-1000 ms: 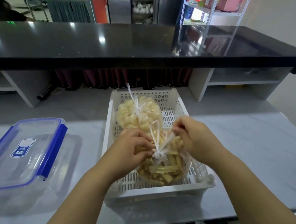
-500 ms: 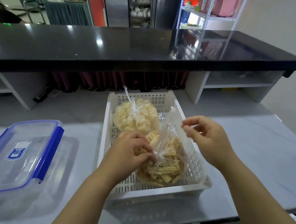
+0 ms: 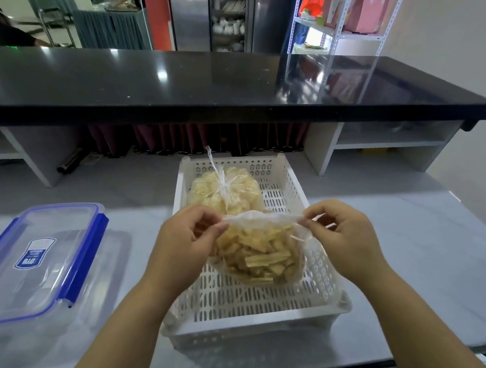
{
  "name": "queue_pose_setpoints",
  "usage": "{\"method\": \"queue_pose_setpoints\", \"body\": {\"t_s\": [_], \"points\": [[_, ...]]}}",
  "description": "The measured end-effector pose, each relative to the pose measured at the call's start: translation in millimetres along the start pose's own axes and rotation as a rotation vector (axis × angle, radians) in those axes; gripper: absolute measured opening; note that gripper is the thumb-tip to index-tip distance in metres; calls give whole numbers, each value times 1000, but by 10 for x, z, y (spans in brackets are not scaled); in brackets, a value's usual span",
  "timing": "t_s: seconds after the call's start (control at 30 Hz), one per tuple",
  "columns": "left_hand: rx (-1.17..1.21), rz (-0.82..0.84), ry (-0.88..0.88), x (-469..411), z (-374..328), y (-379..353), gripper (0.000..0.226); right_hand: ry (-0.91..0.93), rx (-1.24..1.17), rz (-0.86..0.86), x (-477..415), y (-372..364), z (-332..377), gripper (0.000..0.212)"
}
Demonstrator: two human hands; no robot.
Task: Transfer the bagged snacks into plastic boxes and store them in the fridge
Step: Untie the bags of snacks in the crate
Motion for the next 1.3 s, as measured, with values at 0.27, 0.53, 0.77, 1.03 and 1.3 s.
{"method": "queue_pose_setpoints", "body": {"t_s": [0.27,0.53,0.77,1.03,1.3], "points": [[-151,374,-60,37,-207,-392,11,124,334,339,78,-451,277,20],[-113,332,-39,-40,-274,-332,22,39,28,81,-24,-184,334,13],[381,-141,113,-157,-181,98,15,-278,-566,-5,-119,105,238,22],[445,-64,232,-107,-120,-23,13,-454,-774,363,-100,-70,92,34],[346,159,141,-91,-336,-143,16,-433,-21,369,-59,-61,266,80]]}}
Point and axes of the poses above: each hand's wrist, its own x-axis away from the middle knuckle, its own y-axis out of the back of the hand, z = x × y, the point moved 8 cm from there along -x, towards the middle knuckle, and after that the axes turned 9 degrees about -y, right-handed, at the moved point
